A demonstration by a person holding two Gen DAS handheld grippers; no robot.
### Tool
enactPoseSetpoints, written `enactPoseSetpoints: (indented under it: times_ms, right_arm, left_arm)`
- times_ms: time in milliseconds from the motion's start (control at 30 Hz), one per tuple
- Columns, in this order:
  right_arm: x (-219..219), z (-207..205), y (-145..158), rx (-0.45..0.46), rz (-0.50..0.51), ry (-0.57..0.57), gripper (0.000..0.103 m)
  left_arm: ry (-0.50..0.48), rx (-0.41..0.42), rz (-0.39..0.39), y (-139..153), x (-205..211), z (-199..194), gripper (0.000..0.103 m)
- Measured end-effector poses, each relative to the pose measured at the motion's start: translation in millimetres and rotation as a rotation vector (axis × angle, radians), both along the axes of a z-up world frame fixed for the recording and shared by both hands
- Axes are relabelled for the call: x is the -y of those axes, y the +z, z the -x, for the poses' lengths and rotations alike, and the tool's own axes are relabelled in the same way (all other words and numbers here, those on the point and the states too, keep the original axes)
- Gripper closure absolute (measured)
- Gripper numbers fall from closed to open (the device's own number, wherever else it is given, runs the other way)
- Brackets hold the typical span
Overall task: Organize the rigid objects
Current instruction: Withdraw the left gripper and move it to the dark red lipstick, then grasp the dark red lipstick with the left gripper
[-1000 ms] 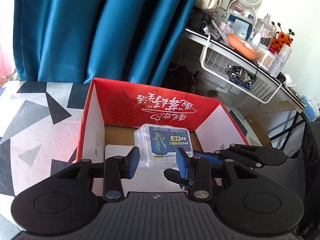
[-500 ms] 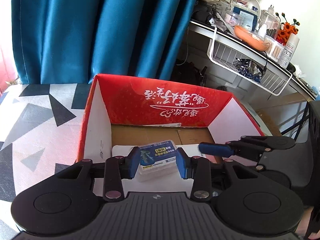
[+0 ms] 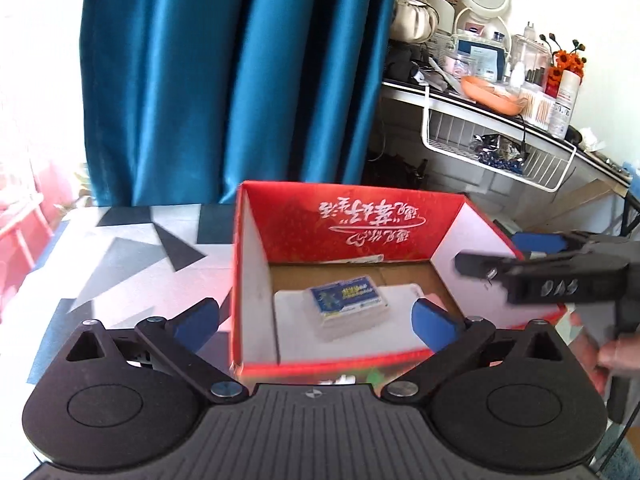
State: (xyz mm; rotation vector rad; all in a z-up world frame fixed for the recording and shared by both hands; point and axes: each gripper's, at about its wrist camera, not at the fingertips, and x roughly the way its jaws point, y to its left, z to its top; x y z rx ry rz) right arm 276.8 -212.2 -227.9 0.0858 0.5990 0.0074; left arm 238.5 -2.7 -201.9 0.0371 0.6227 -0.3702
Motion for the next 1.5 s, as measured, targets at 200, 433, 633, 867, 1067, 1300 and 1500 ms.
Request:
enactPoseSetpoints:
  times_ms: [200, 433, 633, 867, 1067, 1300, 1500]
  right_arm:
    - [9, 45, 1, 0.091, -0.004, -0.049, 0.000]
    - [-1, 97, -17, 0.136, 0.012, -0.057, 0.000]
    - [-13, 134, -52, 0.084, 0.020, -0.061, 0.000]
    - [-30, 154, -92, -0.041, 0.050, -0.017, 0.001]
    - [-41, 154, -99, -0.053, 0.088, 0.029, 0.001]
    - [-43, 149, -106, -0.075, 0.077, 0.067, 0.009]
    - [-47, 147, -111, -0.083, 0.086, 0.090, 0.013]
  left_arm:
    - [-0.022, -0.001, 0.004, -10, 0, 34, 0.000]
    - [0.032, -0.026, -0.002, -30, 6, 61, 0.000]
    - [0.012, -0.103, -0.023, -59, 11, 77, 0.001]
    - [-0.041, -0.186, -0.056, -87, 19, 96, 0.005]
    - [-0.063, -0.220, -0.074, -100, 22, 96, 0.021]
    - [-0.125, -0.243, -0.031, -108, 28, 96, 0.040]
    - [-0.105, -0.244, -0.035, -116, 27, 92, 0.048]
